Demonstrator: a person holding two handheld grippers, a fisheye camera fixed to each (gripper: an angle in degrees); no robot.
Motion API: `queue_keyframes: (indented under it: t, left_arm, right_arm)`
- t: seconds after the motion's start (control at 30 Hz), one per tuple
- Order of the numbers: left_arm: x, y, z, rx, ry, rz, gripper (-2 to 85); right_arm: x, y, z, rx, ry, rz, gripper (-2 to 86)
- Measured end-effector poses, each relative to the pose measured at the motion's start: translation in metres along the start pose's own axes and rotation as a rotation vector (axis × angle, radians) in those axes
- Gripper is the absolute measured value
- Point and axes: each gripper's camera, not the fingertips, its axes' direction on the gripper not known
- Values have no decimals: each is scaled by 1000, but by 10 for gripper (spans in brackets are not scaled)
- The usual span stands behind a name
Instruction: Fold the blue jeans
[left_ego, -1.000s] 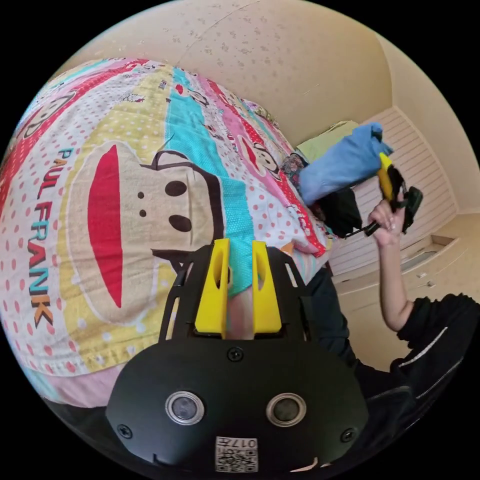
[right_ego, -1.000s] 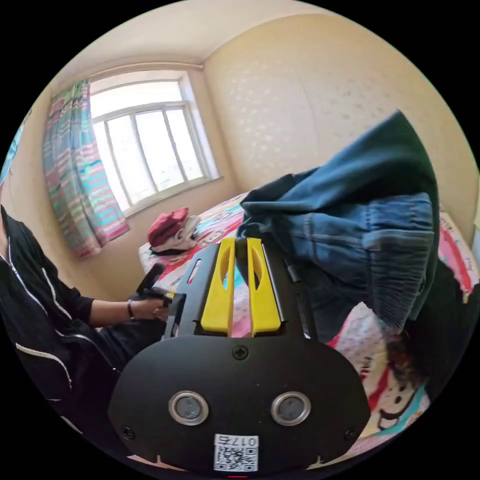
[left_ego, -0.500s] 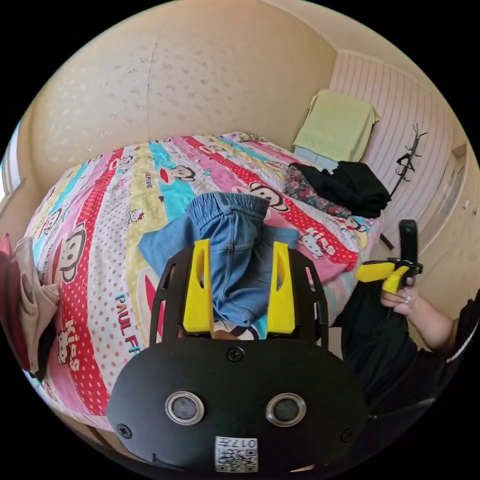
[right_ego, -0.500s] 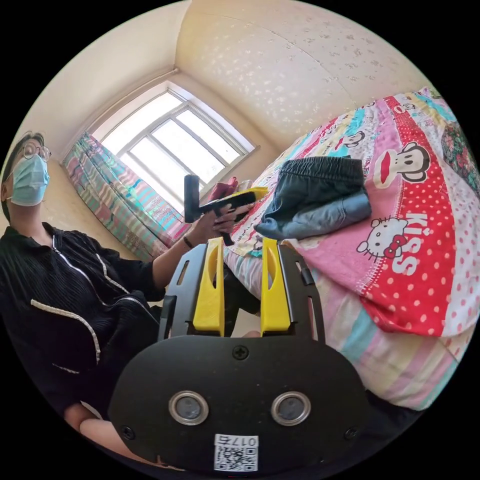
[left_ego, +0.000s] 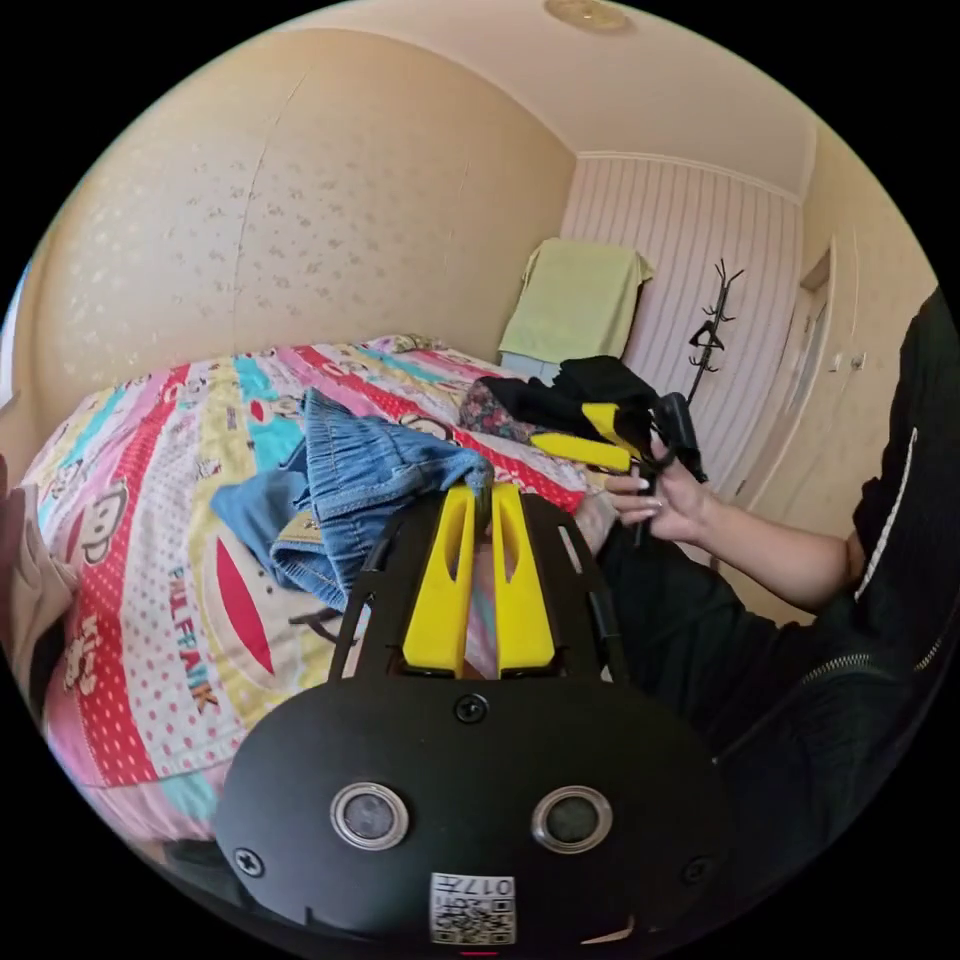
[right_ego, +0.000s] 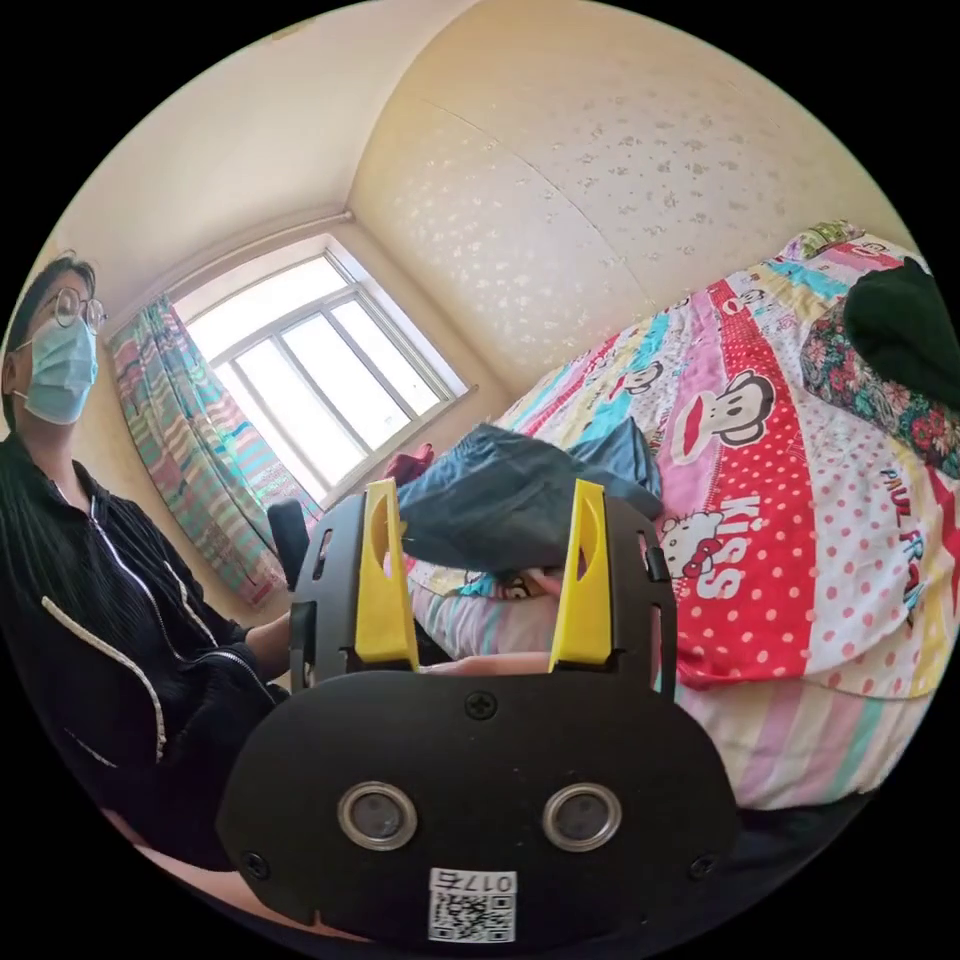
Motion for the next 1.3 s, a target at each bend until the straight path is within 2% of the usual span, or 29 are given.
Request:
queue_keyframes:
  t: [0.07, 0.13, 0.2, 0.23, 0.3, 0.4, 0.47, 0.57, 0.67, 0.77, 0.87, 1.03, 1.1, 1.2, 1.3]
  left_arm:
    - [-7, 30, 8, -106, 49, -70, 29]
    - [-11, 44, 0, -126, 41, -75, 39]
    - [-17, 48, -14, -117, 90, -56, 36]
    - [-23, 48, -24, -107, 134, -38, 24]
    - [-35, 45, -43, -67, 166, -25, 13]
    - [-66, 45, -78, 109, 92, -130, 17]
    - [-85, 44, -92, 204, 27, -161, 50]
    - [-96, 30, -81, 112, 13, -136, 91]
    - [-91, 14, -58, 0, -71, -67, 102]
    - [-85, 4, -36, -68, -80, -43, 112]
    - [-79, 6, -24, -11, 17, -48, 114]
    - [-82, 10, -30, 106, 149, -32, 112]
    - [-83, 5, -33, 81, 179, 23, 99]
    - [-78, -13, -42, 66, 189, 165, 84]
    - [-60, -38, -48, 89, 203, 379, 90]
  right_arm:
    - [2, -4, 20, -6, -46, 31, 228]
    - [-9, -8, 49, -61, -57, 26, 228]
    - [-37, -12, 95, -192, 17, -45, 227]
    - [-45, -13, 106, -225, 45, -59, 226]
    - [-57, -13, 156, -412, 171, -19, 191]
    - [-60, 5, 208, -638, 301, -93, 158]
    - [-70, 8, 207, -662, 348, -164, 148]
    - [-75, 2, 183, -694, 358, -193, 108]
    - [-69, -7, 132, -639, 298, -100, 55]
    - [-82, -2, 75, -544, 226, -145, 38]
    - [-109, 10, 20, -491, 183, -308, 29]
    - [-93, -13, -82, -265, 11, -163, 20]
    - [-78, -33, -129, -148, -125, -114, 17]
    - [-72, -59, -173, -70, -298, -160, 17]
    - [-65, -84, -203, -14, -447, -172, 19]
